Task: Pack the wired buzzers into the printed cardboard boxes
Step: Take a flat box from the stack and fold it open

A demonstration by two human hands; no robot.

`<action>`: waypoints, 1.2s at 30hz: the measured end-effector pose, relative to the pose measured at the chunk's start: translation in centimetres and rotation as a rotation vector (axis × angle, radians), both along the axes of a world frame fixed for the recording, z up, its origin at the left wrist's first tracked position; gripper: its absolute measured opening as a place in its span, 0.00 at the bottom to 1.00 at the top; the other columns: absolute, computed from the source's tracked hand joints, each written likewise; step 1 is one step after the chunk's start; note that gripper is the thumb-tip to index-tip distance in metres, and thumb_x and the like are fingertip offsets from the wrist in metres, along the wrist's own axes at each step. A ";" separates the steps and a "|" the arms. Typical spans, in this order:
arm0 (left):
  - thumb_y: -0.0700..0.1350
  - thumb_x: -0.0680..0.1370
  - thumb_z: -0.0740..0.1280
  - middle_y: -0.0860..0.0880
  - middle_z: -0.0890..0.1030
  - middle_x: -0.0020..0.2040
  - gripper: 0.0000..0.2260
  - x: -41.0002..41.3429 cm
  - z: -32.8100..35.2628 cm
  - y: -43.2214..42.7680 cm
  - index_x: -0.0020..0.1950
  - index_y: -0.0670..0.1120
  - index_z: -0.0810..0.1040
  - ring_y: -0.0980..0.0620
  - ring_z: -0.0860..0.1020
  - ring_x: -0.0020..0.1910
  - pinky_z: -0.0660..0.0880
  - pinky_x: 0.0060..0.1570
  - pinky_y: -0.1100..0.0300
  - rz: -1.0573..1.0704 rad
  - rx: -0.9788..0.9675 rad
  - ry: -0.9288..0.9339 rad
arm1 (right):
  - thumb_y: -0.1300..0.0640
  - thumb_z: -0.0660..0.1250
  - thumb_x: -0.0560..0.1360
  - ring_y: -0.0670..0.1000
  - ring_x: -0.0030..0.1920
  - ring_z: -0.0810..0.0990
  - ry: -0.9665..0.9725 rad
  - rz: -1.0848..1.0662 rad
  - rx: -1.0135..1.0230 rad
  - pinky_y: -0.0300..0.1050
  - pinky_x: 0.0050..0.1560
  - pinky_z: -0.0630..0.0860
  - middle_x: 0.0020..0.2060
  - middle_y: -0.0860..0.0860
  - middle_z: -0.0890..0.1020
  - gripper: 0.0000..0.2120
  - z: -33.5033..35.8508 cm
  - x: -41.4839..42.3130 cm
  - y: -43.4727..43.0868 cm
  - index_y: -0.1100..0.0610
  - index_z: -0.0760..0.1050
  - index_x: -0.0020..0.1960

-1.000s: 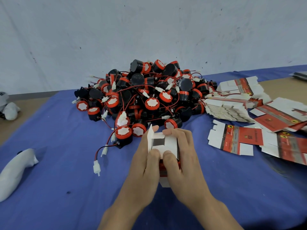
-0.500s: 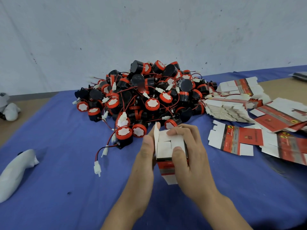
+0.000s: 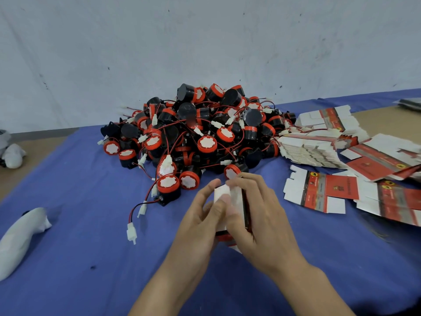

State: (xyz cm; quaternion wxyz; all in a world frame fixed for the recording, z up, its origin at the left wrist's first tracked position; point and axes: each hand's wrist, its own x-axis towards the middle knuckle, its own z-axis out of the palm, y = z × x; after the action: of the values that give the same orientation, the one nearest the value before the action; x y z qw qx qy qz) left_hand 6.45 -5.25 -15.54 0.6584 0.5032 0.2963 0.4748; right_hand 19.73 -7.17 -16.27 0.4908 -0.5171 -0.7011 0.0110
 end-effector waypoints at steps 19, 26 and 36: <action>0.43 0.74 0.67 0.46 0.83 0.62 0.19 0.2 -0.5 0.8 0.65 0.52 0.80 0.46 0.81 0.62 0.81 0.55 0.52 -0.055 -0.089 -0.143 | 0.42 0.59 0.78 0.49 0.68 0.72 -0.117 -0.002 0.064 0.42 0.70 0.64 0.68 0.47 0.73 0.25 -0.3 -0.3 0.2 0.49 0.64 0.72; 0.44 0.81 0.63 0.51 0.84 0.59 0.17 0.1 -0.4 0.4 0.70 0.52 0.75 0.50 0.83 0.58 0.83 0.52 0.52 0.044 0.054 0.032 | 0.40 0.56 0.80 0.47 0.69 0.70 -0.069 0.015 0.070 0.38 0.69 0.63 0.69 0.42 0.69 0.24 -0.4 0.0 0.1 0.47 0.62 0.73; 0.54 0.77 0.63 0.45 0.86 0.53 0.13 0.5 0.0 0.4 0.53 0.53 0.87 0.49 0.85 0.51 0.81 0.40 0.59 0.091 -0.043 -0.026 | 0.39 0.54 0.80 0.45 0.71 0.69 -0.006 0.037 0.022 0.50 0.68 0.72 0.71 0.40 0.67 0.25 -0.4 0.3 0.2 0.45 0.59 0.75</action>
State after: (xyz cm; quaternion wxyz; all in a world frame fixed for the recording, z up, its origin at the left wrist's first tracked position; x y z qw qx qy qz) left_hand 6.94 -4.82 -15.57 0.6508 0.4686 0.3203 0.5043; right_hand 19.99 -7.02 -16.71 0.4941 -0.4988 -0.7120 0.0109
